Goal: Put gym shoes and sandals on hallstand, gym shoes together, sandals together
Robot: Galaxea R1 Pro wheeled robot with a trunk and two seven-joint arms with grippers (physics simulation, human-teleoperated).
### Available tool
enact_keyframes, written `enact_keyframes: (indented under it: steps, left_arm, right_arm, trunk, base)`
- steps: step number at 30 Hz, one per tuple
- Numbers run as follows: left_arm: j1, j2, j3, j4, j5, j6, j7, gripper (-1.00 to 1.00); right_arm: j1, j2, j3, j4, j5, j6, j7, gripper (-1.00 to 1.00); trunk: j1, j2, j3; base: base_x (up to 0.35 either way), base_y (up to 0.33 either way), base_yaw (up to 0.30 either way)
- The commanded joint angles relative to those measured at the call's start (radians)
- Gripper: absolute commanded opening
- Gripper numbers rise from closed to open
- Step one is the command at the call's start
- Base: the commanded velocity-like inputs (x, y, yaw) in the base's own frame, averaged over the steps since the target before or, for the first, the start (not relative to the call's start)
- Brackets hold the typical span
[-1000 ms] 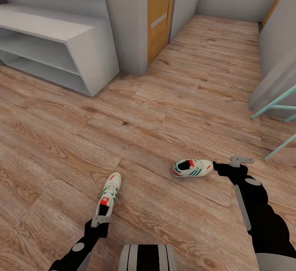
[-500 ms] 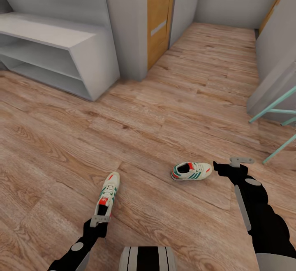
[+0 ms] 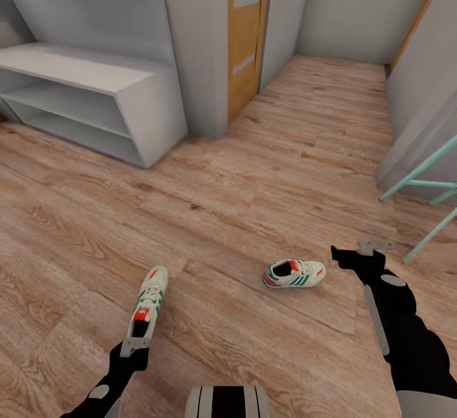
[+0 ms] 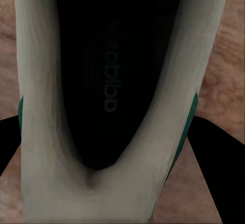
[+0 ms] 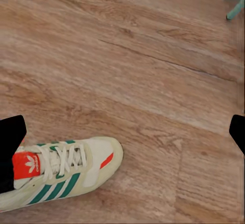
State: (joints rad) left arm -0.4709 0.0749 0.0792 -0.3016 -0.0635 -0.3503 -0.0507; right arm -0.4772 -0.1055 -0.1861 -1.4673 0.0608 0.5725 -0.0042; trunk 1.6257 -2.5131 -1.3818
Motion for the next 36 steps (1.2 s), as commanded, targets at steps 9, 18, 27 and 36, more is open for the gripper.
enact_keyframes:
  steps: [9,18,27,36]
  left_arm:
    - [0.006,-0.005,0.017,0.008,-0.003,-0.016,-0.006,-1.00]
    - [0.033,-0.007,0.018,0.001,-0.001,-0.019,-0.006,-1.00]
    - [0.037,-0.013,0.017,0.003,-0.001,-0.019,-0.006,-1.00]
    - [0.037,-0.014,0.016,0.006,-0.002,-0.019,-0.006,-1.00]
  right_arm:
    - [0.130,0.002,-0.098,0.120,0.023,-0.186,0.004,1.00]
    - [0.157,0.004,-0.098,0.571,0.022,-0.670,0.006,1.00]
    - [0.158,0.004,-0.097,0.766,0.026,-0.807,0.010,1.00]
    - [0.164,-0.006,-0.099,0.961,0.026,-0.986,0.010,1.00]
  trunk:
    - [-0.004,0.002,0.048]
    - [-0.008,0.004,0.097]
    - [-0.012,0.006,0.146]
    - [-0.016,0.008,0.195]
  base:
    - [0.000,0.000,0.000]
    - [0.000,0.000,-0.019]
    - [0.000,0.000,-0.062]
    - [0.000,0.000,-0.068]
